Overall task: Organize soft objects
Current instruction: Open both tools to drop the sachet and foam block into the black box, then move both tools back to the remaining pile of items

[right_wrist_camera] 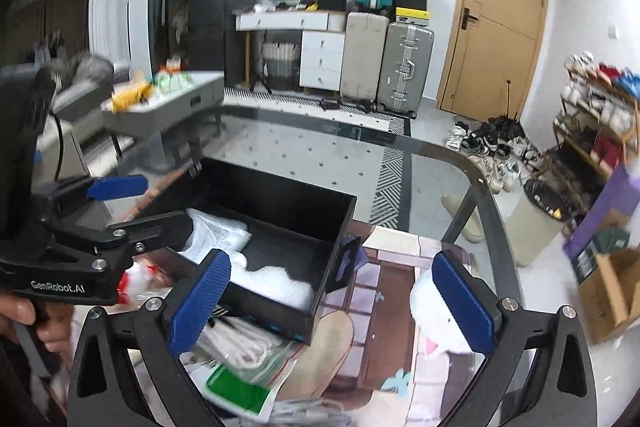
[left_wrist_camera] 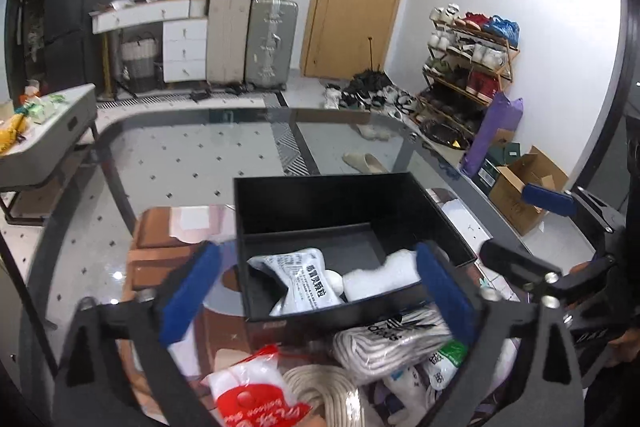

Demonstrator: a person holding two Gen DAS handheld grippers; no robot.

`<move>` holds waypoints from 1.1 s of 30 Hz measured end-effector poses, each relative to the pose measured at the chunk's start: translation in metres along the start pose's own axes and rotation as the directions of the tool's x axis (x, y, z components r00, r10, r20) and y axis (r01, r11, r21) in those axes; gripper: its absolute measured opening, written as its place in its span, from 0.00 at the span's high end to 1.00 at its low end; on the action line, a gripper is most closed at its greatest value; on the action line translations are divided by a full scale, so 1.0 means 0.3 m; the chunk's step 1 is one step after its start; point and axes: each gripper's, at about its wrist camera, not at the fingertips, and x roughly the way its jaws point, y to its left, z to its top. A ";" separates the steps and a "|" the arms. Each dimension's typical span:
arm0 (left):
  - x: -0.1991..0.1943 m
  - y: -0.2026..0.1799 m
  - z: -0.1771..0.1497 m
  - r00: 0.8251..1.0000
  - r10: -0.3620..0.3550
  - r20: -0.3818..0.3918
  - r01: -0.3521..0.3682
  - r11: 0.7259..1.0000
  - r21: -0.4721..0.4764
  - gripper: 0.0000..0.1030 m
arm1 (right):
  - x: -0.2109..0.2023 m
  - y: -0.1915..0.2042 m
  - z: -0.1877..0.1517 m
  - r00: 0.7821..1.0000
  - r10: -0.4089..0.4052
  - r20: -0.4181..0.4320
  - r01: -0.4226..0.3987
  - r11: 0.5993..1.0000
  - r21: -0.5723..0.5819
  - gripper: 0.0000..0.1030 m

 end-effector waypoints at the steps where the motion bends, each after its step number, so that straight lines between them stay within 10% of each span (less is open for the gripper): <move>1: -0.014 0.001 -0.002 1.000 0.002 0.009 -0.002 1.000 -0.001 0.00 | -0.019 -0.007 -0.008 1.000 -0.001 0.003 0.001 1.000 0.009 0.01; 33: -0.177 0.058 -0.260 0.992 0.125 -0.030 -0.125 0.992 -0.015 0.00 | -0.134 -0.033 -0.236 0.993 0.089 -0.073 -0.078 0.986 0.150 0.01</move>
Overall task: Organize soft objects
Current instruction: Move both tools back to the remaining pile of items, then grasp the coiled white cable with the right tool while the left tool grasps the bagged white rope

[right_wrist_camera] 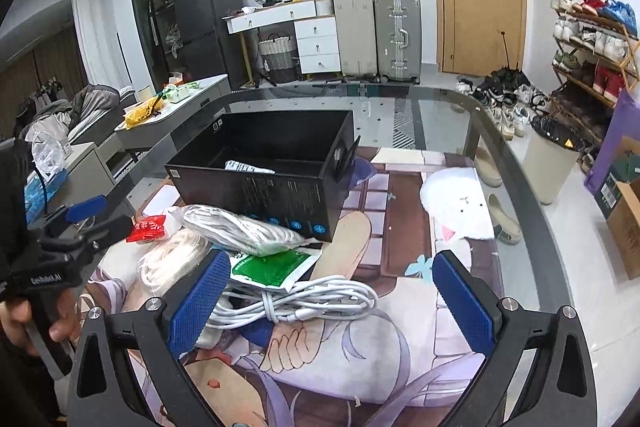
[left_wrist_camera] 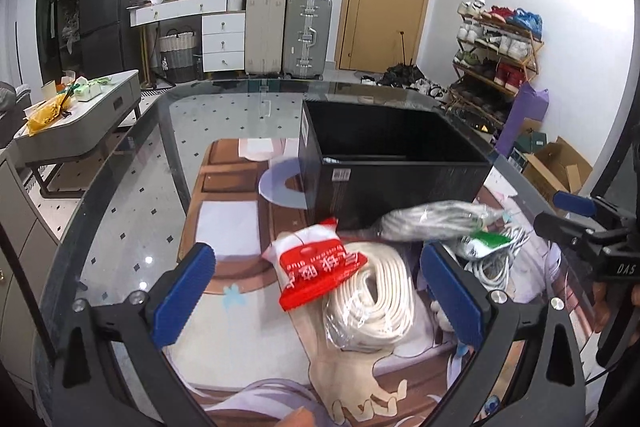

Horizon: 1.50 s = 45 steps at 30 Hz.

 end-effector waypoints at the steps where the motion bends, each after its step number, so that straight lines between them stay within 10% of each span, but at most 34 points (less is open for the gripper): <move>1: 0.008 -0.002 -0.004 1.000 -0.003 -0.009 0.003 1.000 0.003 0.00 | 0.007 -0.002 -0.004 1.000 0.001 -0.009 -0.001 1.000 0.000 0.01; 45: 0.082 -0.031 -0.066 0.989 -0.072 -0.129 0.077 0.997 0.030 0.00 | 0.196 -0.001 -0.085 0.977 0.139 -0.162 -0.125 0.988 0.093 0.01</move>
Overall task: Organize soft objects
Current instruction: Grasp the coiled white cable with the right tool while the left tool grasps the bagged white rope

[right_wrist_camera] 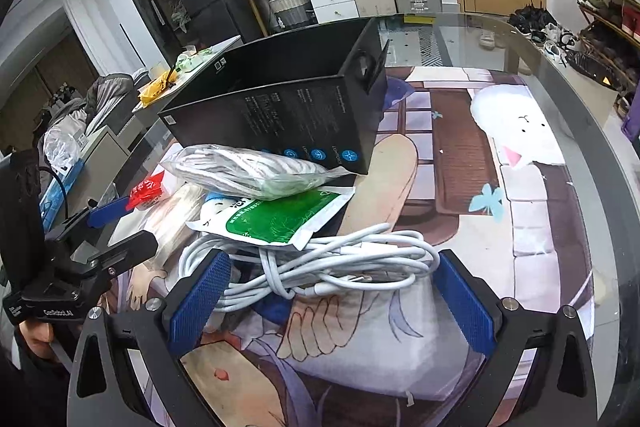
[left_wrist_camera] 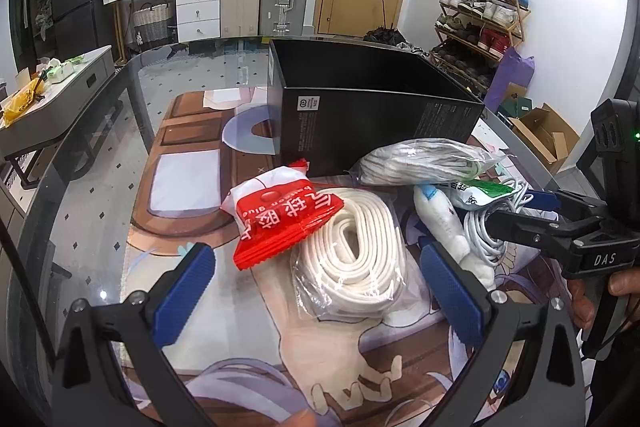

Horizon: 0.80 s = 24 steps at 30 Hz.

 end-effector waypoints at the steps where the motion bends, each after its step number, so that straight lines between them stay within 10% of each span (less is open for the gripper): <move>1: 0.000 0.000 0.000 1.000 0.001 0.001 -0.001 1.000 0.001 0.00 | 0.001 0.000 0.001 1.000 0.001 0.004 -0.001 1.000 0.000 0.01; 24: 0.017 0.011 -0.003 1.000 -0.010 -0.016 0.010 1.000 -0.009 0.00 | -0.076 -0.033 -0.014 0.997 0.028 0.066 -0.028 1.000 -0.003 0.26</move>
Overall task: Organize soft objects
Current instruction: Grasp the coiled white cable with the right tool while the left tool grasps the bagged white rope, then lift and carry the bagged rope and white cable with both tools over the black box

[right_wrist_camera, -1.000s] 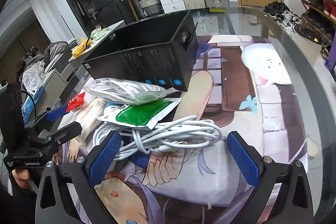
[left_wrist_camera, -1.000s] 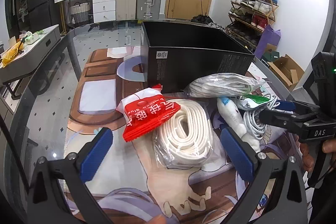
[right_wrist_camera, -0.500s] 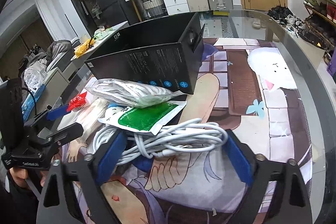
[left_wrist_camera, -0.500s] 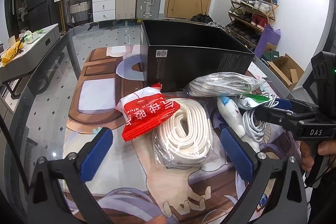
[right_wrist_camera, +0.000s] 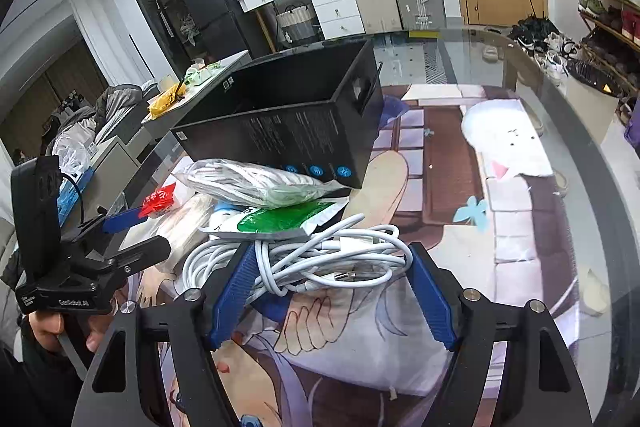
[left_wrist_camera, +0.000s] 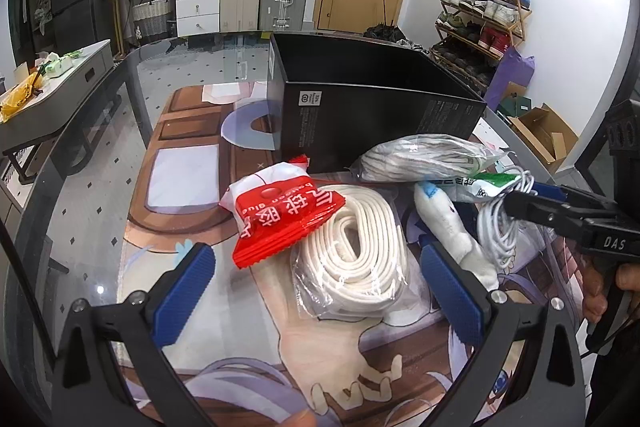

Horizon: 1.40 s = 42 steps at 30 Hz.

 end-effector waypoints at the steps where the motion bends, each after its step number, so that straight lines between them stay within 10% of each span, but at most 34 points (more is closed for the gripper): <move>1: 0.000 -0.002 -0.001 1.000 0.001 0.000 -0.001 1.000 0.001 0.00 | -0.008 -0.004 0.001 1.000 -0.001 0.006 0.001 1.000 0.003 0.26; 23: 0.069 -0.067 0.037 0.994 0.043 -0.105 -0.037 0.997 0.067 0.03 | -0.120 -0.049 0.012 0.997 -0.007 0.072 0.005 1.000 0.031 0.26; 33: 0.066 -0.106 0.025 0.995 0.070 -0.075 -0.059 0.989 0.135 0.47 | -0.144 -0.046 0.013 0.996 -0.006 0.088 0.003 1.000 0.030 0.26; 42: 0.022 -0.097 0.020 0.998 0.049 -0.044 -0.043 0.991 0.127 0.60 | -0.153 -0.027 0.017 0.995 0.006 0.098 -0.008 1.000 0.016 0.26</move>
